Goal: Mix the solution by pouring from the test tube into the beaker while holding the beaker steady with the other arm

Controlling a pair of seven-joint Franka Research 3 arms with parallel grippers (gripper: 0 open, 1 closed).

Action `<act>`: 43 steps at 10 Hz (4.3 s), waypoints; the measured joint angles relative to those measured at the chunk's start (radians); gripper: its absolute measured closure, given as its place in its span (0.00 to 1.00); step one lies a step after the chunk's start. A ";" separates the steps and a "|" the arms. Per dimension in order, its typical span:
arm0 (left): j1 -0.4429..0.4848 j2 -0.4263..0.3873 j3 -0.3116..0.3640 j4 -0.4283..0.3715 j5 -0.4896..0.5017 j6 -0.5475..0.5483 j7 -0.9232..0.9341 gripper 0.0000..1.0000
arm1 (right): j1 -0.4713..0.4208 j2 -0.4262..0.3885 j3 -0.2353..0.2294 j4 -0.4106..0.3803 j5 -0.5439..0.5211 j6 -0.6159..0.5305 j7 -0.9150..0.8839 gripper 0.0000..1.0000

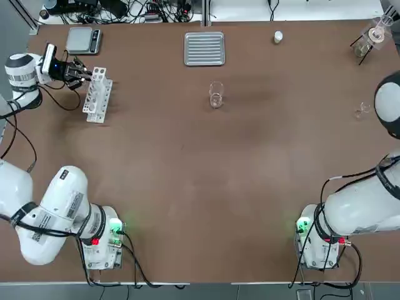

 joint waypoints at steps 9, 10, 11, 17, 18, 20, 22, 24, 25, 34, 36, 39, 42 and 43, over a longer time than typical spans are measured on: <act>-0.060 0.016 0.085 0.035 -0.057 0.002 -0.002 0.78 | 0.005 -0.218 -0.078 -0.177 0.000 -0.067 -0.023 0.00; -0.067 0.016 0.091 0.038 -0.057 0.002 -0.002 0.78 | 0.005 -0.220 -0.080 -0.177 0.000 -0.067 -0.020 0.00; -0.076 0.016 0.099 0.039 -0.057 0.004 -0.002 0.78 | 0.004 -0.220 -0.084 -0.180 0.000 -0.067 -0.019 0.00; -0.115 0.017 0.137 0.050 -0.063 0.009 -0.004 0.78 | 0.003 -0.220 -0.091 -0.229 0.000 -0.044 -0.010 0.00; -0.117 0.017 0.145 0.051 -0.073 0.010 -0.004 0.78 | 0.003 -0.220 -0.091 -0.229 0.000 -0.039 -0.010 0.00; -0.118 0.018 0.147 0.051 -0.077 0.010 -0.003 0.78 | 0.003 -0.220 -0.090 -0.229 0.000 -0.035 -0.009 0.00; -0.118 0.021 0.149 0.051 -0.079 0.010 -0.003 0.78 | 0.003 -0.220 -0.090 -0.229 0.001 -0.020 -0.009 0.00; -0.118 0.031 0.150 0.055 -0.080 0.011 -0.003 0.78 | 0.003 -0.220 -0.089 -0.229 0.003 -0.017 -0.009 0.00; -0.118 0.036 0.152 0.056 -0.084 0.011 -0.003 0.78 | 0.003 -0.220 -0.089 -0.229 0.003 -0.016 -0.009 0.00; -0.132 0.072 0.197 0.068 -0.124 0.012 -0.002 0.78 | -0.003 -0.220 -0.092 -0.232 0.012 0.021 -0.002 0.00; -0.132 0.072 0.197 0.073 -0.125 0.012 0.001 0.78 | -0.003 -0.220 -0.092 -0.234 0.013 0.021 -0.002 0.00; -0.133 0.073 0.199 0.071 -0.125 0.012 0.029 0.78 | -0.003 -0.220 -0.092 -0.242 0.014 0.027 -0.002 0.00; -0.134 0.073 0.200 0.072 -0.125 0.012 0.032 0.70 | -0.003 -0.220 -0.092 -0.243 0.015 0.028 -0.002 0.00; -0.134 0.073 0.200 0.072 -0.125 0.012 0.032 0.56 | -0.003 -0.220 -0.092 -0.243 0.015 0.028 -0.002 0.00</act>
